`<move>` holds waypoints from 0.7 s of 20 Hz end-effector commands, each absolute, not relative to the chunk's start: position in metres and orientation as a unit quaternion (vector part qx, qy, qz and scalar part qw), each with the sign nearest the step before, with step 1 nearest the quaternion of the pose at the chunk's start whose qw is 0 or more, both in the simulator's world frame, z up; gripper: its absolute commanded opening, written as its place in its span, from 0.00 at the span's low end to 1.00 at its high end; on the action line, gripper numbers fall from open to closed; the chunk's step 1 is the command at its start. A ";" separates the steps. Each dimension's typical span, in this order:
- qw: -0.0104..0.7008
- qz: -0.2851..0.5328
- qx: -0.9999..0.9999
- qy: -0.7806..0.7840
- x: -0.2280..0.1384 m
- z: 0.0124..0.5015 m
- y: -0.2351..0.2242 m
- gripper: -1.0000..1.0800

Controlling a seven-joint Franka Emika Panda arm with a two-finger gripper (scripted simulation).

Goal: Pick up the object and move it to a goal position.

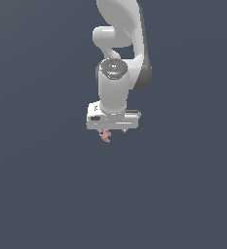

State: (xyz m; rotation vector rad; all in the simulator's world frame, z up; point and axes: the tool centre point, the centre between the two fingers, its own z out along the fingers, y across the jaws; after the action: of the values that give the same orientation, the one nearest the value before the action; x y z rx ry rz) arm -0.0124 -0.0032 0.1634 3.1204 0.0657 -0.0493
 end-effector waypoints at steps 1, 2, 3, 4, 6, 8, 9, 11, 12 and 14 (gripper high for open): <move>0.010 -0.017 0.999 0.026 -0.013 0.165 -0.004 0.96; 0.010 -0.017 0.999 0.026 -0.013 0.165 -0.004 0.96; 0.010 -0.017 0.999 0.026 -0.013 0.165 -0.003 0.96; 0.010 -0.017 1.000 0.025 -0.013 0.165 -0.004 0.96; 0.010 -0.016 1.000 0.023 -0.014 0.163 -0.004 0.96; 0.009 -0.016 1.000 0.019 -0.016 0.160 -0.006 0.96; 0.009 -0.015 1.000 0.017 -0.018 0.158 -0.007 0.96; 0.008 -0.014 1.000 0.011 -0.021 0.153 -0.010 0.96; 0.007 -0.014 1.000 0.007 -0.024 0.150 -0.012 0.96; 0.006 -0.012 1.000 -0.001 -0.029 0.143 -0.016 0.96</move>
State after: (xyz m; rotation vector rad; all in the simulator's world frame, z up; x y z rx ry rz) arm -0.0252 -0.0130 0.1482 3.1279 0.0158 -0.0403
